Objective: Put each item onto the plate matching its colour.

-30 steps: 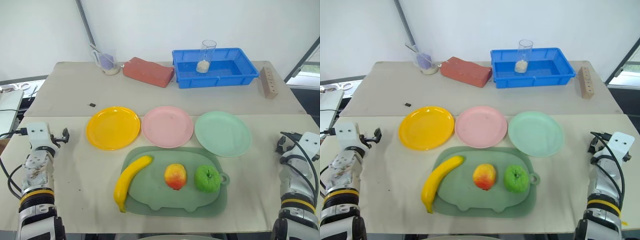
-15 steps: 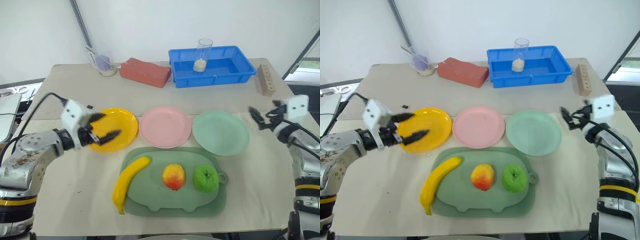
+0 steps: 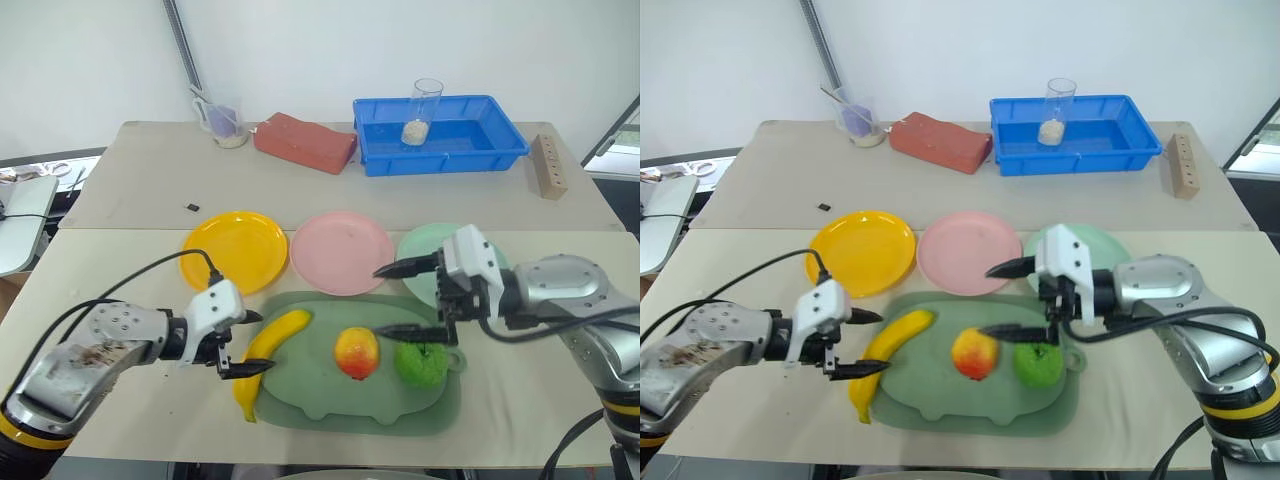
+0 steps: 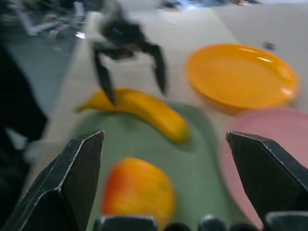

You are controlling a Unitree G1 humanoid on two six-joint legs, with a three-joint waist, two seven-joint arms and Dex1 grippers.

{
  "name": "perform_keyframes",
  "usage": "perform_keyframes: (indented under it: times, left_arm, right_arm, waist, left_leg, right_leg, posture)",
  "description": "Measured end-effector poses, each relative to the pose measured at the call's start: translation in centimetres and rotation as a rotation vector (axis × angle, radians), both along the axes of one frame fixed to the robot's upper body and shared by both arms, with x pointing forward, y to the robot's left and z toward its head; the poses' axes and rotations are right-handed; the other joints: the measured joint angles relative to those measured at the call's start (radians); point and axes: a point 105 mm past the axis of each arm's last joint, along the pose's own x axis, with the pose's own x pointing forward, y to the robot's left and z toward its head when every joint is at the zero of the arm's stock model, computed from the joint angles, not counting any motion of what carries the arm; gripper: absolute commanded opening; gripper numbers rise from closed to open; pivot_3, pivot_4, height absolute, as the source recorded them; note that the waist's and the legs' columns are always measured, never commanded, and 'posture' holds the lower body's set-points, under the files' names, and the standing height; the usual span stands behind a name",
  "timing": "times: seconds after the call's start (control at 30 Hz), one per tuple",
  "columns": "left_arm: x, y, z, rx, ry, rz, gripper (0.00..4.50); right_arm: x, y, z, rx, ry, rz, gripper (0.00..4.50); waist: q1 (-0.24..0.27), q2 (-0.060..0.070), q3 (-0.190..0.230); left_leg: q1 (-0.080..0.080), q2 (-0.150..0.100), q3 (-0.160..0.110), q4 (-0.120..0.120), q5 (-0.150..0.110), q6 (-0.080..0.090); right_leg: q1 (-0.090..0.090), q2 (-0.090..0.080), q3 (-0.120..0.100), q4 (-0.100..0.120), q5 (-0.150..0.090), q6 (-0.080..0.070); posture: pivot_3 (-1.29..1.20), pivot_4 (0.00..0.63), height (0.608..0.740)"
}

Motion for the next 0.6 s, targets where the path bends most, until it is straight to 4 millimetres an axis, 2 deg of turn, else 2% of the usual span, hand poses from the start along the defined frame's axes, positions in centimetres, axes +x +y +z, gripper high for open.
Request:
perform_keyframes:
  times: [0.03,0.13,0.23,0.3,0.33,0.5,0.6]
  left_arm:
    - [0.1,-0.2,-0.4,-0.004,-0.003,0.001,4.50]
    - [0.5,-0.5,-1.3,-0.003,-0.017,-0.001,3.61]
    - [0.7,-1.0,-1.5,-0.007,-0.029,-0.011,2.14]
    - [0.9,-1.2,-1.2,-0.012,-0.048,-0.018,1.34]
    - [1.0,-1.2,-1.2,-0.008,-0.052,-0.018,1.23]
    - [1.3,-0.8,-1.1,-0.006,-0.051,-0.001,1.23]
    - [2.2,0.0,-0.3,-0.014,-0.054,0.025,1.23]
  right_arm:
    - [0.0,0.0,0.0,-0.001,0.000,0.000,4.47]
    - [-0.1,0.1,-0.2,-0.007,0.000,0.004,4.50]
    - [-0.1,0.3,-0.5,-0.016,0.002,0.008,4.50]
    - [-0.1,0.4,-0.5,-0.012,0.002,0.010,4.50]
    - [-0.1,0.4,-0.5,-0.011,0.003,0.010,4.50]
    - [0.0,0.6,-0.3,0.003,-0.004,0.007,4.50]
    - [0.2,0.8,-0.2,0.014,-0.008,-0.005,4.50]
  waist:
    - [0.002,0.000,0.000]
    - [0.006,0.000,0.000]
    - [0.005,0.000,0.000]
    - [0.006,0.000,0.000]
    - [0.006,0.000,0.000]
    - [0.005,0.000,0.000]
    - [0.007,0.000,-0.001]
  left_leg:
    - [-0.001,0.000,0.000,0.000,0.001,0.001]
    - [-0.002,0.000,0.000,0.001,0.002,0.002]
    - [-0.002,0.000,-0.001,0.001,0.002,0.004]
    - [-0.002,0.000,-0.002,0.001,0.004,0.006]
    - [-0.002,0.000,-0.002,0.001,0.004,0.006]
    - [-0.002,0.000,-0.003,0.001,0.004,0.006]
    - [-0.002,0.000,-0.003,0.001,0.004,0.006]
  right_leg:
    - [-0.001,0.000,0.000,0.000,0.000,0.000]
    - [-0.002,0.000,0.000,0.001,0.000,0.000]
    - [-0.002,0.001,0.000,0.001,0.001,0.002]
    - [-0.002,0.001,0.000,0.001,0.002,0.003]
    - [-0.002,0.001,0.000,0.001,0.002,0.003]
    - [-0.002,0.002,0.000,0.001,0.004,0.005]
    - [-0.003,0.002,-0.001,0.002,0.004,0.006]
  posture:
    - [0.00,0.150,0.740]
    - [0.00,0.150,0.740]
    - [0.00,0.150,0.740]
    - [0.00,0.150,0.740]
    - [0.00,0.150,0.740]
    - [0.00,0.150,0.740]
    - [0.00,0.150,0.740]
